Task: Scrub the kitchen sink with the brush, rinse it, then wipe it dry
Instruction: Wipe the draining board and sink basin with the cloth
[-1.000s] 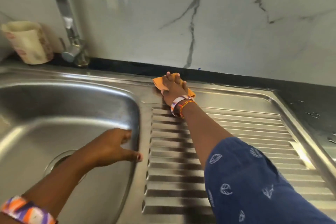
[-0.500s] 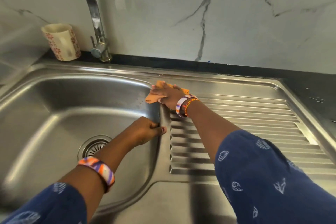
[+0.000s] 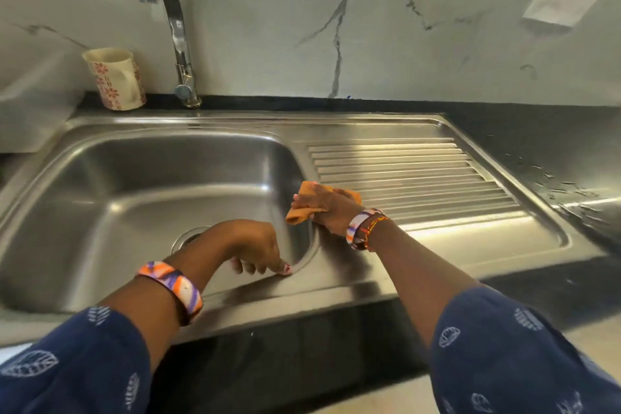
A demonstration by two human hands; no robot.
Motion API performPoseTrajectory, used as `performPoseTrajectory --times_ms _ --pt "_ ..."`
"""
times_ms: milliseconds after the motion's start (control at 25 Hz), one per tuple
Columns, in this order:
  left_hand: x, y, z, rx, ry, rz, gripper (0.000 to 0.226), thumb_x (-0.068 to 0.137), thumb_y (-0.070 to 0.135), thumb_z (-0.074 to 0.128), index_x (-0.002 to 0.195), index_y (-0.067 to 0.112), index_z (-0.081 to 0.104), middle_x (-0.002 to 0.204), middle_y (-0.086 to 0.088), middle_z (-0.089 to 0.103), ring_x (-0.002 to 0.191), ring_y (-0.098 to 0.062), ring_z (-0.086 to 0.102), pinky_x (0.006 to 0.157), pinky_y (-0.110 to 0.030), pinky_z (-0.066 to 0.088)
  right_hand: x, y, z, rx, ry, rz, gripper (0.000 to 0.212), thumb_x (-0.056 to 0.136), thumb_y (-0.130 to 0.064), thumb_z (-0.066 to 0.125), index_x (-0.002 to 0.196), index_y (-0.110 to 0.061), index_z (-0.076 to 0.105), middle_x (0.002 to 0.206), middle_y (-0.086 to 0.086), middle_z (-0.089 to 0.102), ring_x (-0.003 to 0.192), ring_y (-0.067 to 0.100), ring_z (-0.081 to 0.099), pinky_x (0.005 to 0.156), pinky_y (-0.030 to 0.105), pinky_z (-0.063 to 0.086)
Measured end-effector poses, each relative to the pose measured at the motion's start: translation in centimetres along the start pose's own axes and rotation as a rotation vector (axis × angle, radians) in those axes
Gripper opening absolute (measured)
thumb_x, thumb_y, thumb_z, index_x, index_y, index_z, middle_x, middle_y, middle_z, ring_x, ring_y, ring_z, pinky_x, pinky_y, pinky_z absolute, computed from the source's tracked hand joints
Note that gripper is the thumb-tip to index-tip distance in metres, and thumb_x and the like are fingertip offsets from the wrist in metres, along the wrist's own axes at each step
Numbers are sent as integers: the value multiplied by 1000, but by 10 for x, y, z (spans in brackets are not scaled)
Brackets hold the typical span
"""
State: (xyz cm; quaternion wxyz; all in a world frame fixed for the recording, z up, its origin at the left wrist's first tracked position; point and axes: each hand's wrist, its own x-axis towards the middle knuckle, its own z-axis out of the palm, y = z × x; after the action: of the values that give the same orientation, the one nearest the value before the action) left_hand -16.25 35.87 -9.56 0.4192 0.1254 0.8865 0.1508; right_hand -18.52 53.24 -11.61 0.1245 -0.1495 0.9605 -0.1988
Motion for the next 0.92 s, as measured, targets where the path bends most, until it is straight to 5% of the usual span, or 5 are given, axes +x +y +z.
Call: performPoseTrajectory --times_ms 320,440,640,800,920 --pt "-51 -13 20 207 63 136 41 90 48 54 90 8 63 77 -2 62 69 -13 56 69 -24 46 -95 -52 8 252 -81 94 35 97 -12 46 130 -21 55 118 2 64 108 15 59 95 25 44" --pt "-55 -5 28 276 158 175 37 89 47 56 77 12 58 73 1 61 61 -10 54 60 -22 42 -118 -41 -8 663 142 212 36 97 0 40 127 -17 50 76 -15 67 75 -1 63 68 9 46" --pt "-40 17 29 198 273 215 31 90 45 55 78 16 55 83 1 57 71 -9 51 71 -25 42 -147 29 -58 737 636 391 31 97 -14 46 128 -20 50 97 -8 53 80 -5 53 54 0 42" --pt "-15 56 26 185 399 130 41 94 42 51 114 6 56 113 -9 57 103 -21 55 87 -29 41 -183 106 -101 751 1065 480 28 89 -31 62 114 -19 67 103 -2 66 96 17 58 72 20 53" --pt "5 80 20 209 325 -43 50 93 45 51 119 3 54 107 -12 60 104 -24 60 81 -28 46 -209 165 -121 294 997 734 27 94 -30 54 119 -24 64 104 1 65 99 22 57 89 35 46"
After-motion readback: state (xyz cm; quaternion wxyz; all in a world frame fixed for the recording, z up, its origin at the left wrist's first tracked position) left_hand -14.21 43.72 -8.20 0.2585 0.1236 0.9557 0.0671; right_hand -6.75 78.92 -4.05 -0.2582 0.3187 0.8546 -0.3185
